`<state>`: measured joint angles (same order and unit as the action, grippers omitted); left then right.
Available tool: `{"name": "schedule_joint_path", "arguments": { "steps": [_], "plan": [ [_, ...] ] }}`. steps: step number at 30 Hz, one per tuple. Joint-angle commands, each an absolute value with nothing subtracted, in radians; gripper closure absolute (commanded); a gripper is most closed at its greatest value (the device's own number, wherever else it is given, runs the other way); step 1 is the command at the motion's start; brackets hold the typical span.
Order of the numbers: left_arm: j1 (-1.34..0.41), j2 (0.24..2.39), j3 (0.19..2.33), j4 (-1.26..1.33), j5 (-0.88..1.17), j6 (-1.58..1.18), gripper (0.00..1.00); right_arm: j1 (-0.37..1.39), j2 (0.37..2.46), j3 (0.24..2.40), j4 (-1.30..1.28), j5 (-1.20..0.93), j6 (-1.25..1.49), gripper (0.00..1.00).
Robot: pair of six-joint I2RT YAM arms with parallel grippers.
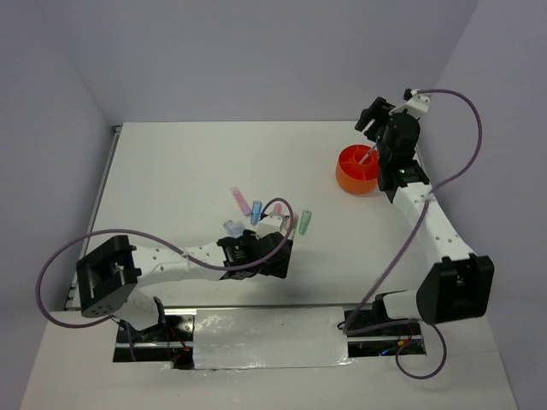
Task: Sort the stationery into containers
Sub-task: Pick up the pen from the center of the board.
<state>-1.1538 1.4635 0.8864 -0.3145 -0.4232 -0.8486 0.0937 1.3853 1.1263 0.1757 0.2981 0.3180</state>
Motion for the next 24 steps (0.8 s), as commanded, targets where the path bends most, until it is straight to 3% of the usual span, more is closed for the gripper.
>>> {"name": "schedule_joint_path", "arguments": {
  "steps": [1,13,24],
  "plan": [
    [-1.157,1.555,0.979,-0.342,-0.491,-0.971,0.06,0.143,1.260,1.197,0.008,0.223,0.376,0.25],
    [-1.155,1.766,1.111,-0.529,-0.615,-1.273,0.34,0.232,0.983,1.023,-0.156,0.140,0.368,0.25],
    [-1.166,1.842,1.124,-0.577,-0.637,-1.358,0.45,0.232,0.943,0.997,-0.193,0.084,0.354,0.25]
  ]
}}
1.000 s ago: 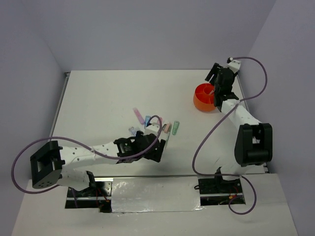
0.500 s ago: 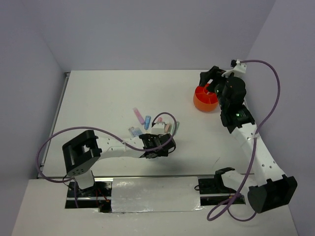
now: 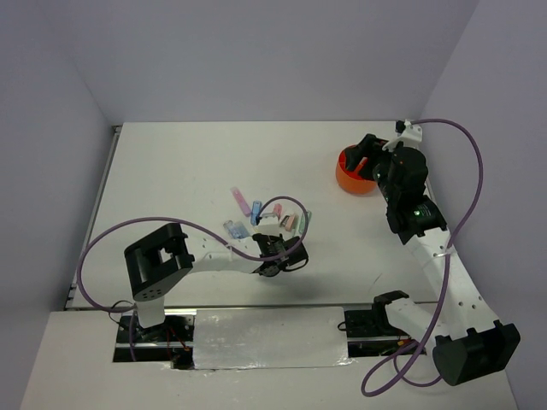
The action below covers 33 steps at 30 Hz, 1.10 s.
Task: Sort the stationery into containers
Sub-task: Pick up the pen from the center of the board.
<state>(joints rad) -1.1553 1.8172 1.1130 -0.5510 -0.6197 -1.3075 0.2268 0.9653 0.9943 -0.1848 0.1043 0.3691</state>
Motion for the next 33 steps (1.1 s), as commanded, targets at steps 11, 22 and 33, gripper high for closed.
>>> {"name": "schedule_joint_path", "arguments": {
  "steps": [11,22,33],
  "plan": [
    [-1.207,1.856,1.149,-0.643,-0.655,-1.417,0.60,0.230,0.928,0.973,-0.169,0.048,0.385,0.25],
    [-1.209,1.839,1.112,-0.604,-0.637,-1.424,0.85,0.233,0.910,0.959,-0.161,0.005,0.385,0.25],
    [-1.268,1.675,1.108,-0.629,-0.735,-1.414,1.00,0.232,0.969,0.927,-0.127,-0.184,0.406,0.26]
  ]
}}
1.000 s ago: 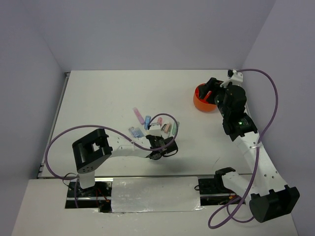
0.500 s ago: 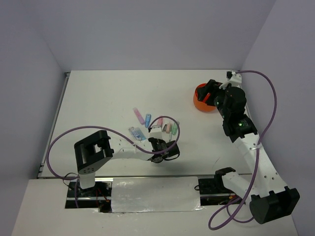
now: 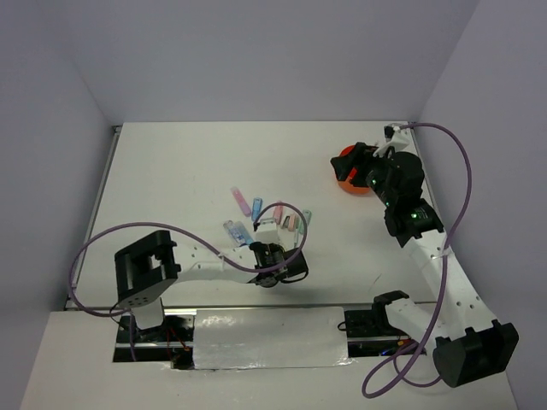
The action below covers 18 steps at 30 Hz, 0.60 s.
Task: Sort the stationery into containers
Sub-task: Pick up the pen from the center of the board.
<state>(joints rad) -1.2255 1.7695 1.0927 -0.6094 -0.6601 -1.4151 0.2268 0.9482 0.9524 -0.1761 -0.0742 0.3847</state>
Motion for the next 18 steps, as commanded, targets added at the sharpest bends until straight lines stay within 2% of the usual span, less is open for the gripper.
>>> {"name": "schedule_joint_path", "arguments": {
  "steps": [1,6,11,14,18],
  "plan": [
    [-1.284,1.634,1.109,-0.620,-0.783,-1.387,1.00,0.244,0.973,0.898,-0.114,-0.227,0.422,0.26],
    [-1.403,1.490,1.026,-0.438,-0.934,-1.197,1.00,0.339,1.003,0.845,-0.045,-0.274,0.492,0.26],
    [-1.411,1.286,0.746,0.095,-0.853,-0.941,1.00,0.425,1.040,0.758,0.135,-0.478,0.596,0.26],
    [-1.410,1.204,0.643,0.256,-0.838,-0.865,1.00,0.451,1.049,0.720,0.196,-0.518,0.629,0.27],
    [-1.410,1.141,0.588,0.343,-0.828,-0.784,1.00,0.512,1.034,0.703,0.183,-0.468,0.632,0.27]
  ]
}}
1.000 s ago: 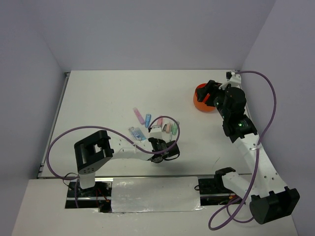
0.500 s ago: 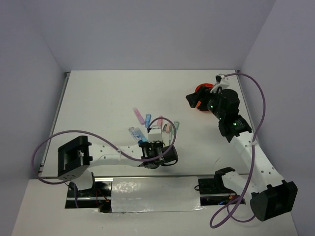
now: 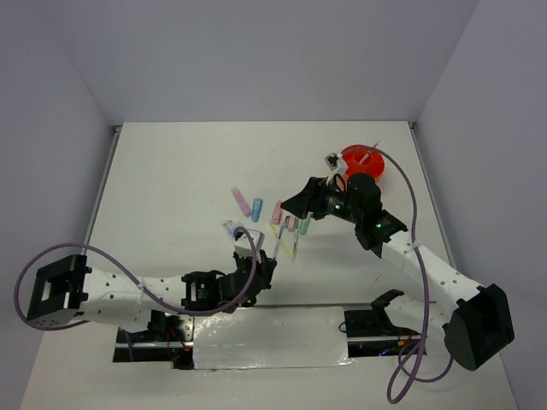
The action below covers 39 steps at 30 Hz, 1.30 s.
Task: Sort the stationery into containers
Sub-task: Pick up the pen from the center of the board, then place the pen in the storage box.
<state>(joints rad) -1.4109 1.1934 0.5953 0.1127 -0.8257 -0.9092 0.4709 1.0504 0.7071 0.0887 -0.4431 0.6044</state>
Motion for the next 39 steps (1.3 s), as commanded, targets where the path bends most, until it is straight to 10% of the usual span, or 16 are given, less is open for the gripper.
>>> {"name": "schedule_joint_path", "arguments": {
  "steps": [1,9,15,18,21,29,39],
  "plan": [
    [-1.410,1.117,0.563,0.360,-0.828,-0.770,1.00,0.528,1.032,0.692,0.187,-0.463,0.634,0.27],
    [-1.410,1.022,0.466,0.479,-0.825,-0.713,1.00,0.655,1.098,0.663,0.201,-0.388,0.658,0.31],
    [-1.410,1.016,0.466,0.446,-0.851,-0.732,0.98,0.695,1.117,0.667,0.259,-0.405,0.678,0.91],
    [-1.410,1.003,0.462,0.425,-0.864,-0.752,0.77,0.698,1.109,0.655,0.290,-0.417,0.696,1.00],
    [-1.410,0.997,0.485,0.321,-0.888,-0.820,0.01,0.690,1.080,0.689,0.218,-0.304,0.629,1.00],
    [-1.410,1.037,0.666,-0.173,-0.894,-1.052,0.01,0.531,1.140,0.954,0.069,0.468,0.292,1.00],
    [-1.408,1.097,0.753,-0.325,-0.763,-1.017,0.01,0.229,1.376,1.042,0.444,0.754,0.135,1.00]
  ]
}}
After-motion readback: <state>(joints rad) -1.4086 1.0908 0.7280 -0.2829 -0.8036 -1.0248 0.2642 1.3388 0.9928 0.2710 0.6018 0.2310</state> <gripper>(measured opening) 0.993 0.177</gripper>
